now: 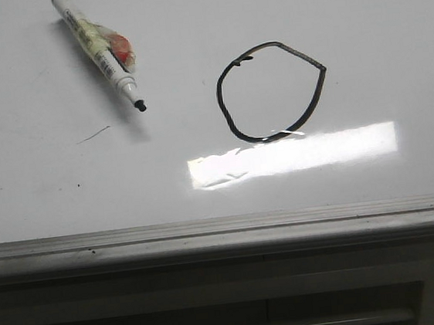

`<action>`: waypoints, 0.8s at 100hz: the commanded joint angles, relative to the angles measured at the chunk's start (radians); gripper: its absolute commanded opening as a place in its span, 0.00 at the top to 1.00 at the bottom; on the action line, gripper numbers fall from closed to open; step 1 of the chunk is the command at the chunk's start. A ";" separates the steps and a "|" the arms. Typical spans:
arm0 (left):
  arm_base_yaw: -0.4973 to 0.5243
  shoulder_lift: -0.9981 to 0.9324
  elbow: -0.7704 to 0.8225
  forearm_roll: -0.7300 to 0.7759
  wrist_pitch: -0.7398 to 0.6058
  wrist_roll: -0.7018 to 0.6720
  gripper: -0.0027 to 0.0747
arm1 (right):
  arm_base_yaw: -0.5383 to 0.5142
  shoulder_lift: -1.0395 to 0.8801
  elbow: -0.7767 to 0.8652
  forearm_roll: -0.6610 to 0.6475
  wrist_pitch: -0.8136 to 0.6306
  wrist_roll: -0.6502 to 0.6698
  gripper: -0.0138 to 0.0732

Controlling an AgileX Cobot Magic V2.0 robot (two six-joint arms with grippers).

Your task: Write number 0 on whiteboard

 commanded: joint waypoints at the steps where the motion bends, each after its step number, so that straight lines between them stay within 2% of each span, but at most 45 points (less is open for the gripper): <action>1: 0.002 -0.028 0.032 -0.011 -0.037 -0.005 0.99 | -0.124 0.011 0.054 0.159 -0.196 -0.078 0.91; 12: 0.002 -0.028 0.032 -0.011 -0.037 -0.005 0.99 | -0.244 0.011 0.165 0.216 -0.429 -0.117 0.91; 21: 0.002 -0.028 0.032 -0.011 -0.037 -0.005 0.99 | -0.323 0.011 0.243 0.252 -0.512 -0.117 0.91; 32: 0.005 -0.028 0.032 -0.011 -0.037 -0.005 0.99 | -0.374 0.009 0.239 0.303 -0.391 -0.172 0.91; 39: 0.005 -0.028 0.032 -0.011 -0.037 -0.005 0.99 | -0.408 -0.002 0.239 0.382 -0.329 -0.227 0.91; 45: 0.005 -0.028 0.032 -0.011 -0.037 -0.005 0.99 | -0.440 -0.006 0.239 0.497 -0.273 -0.338 0.91; 56: 0.005 -0.028 0.032 -0.011 -0.037 -0.005 0.99 | -0.519 -0.007 0.239 0.607 -0.285 -0.507 0.91; 80: 0.005 -0.028 0.032 -0.011 -0.037 -0.005 0.99 | -0.591 -0.015 0.239 0.607 -0.280 -0.536 0.91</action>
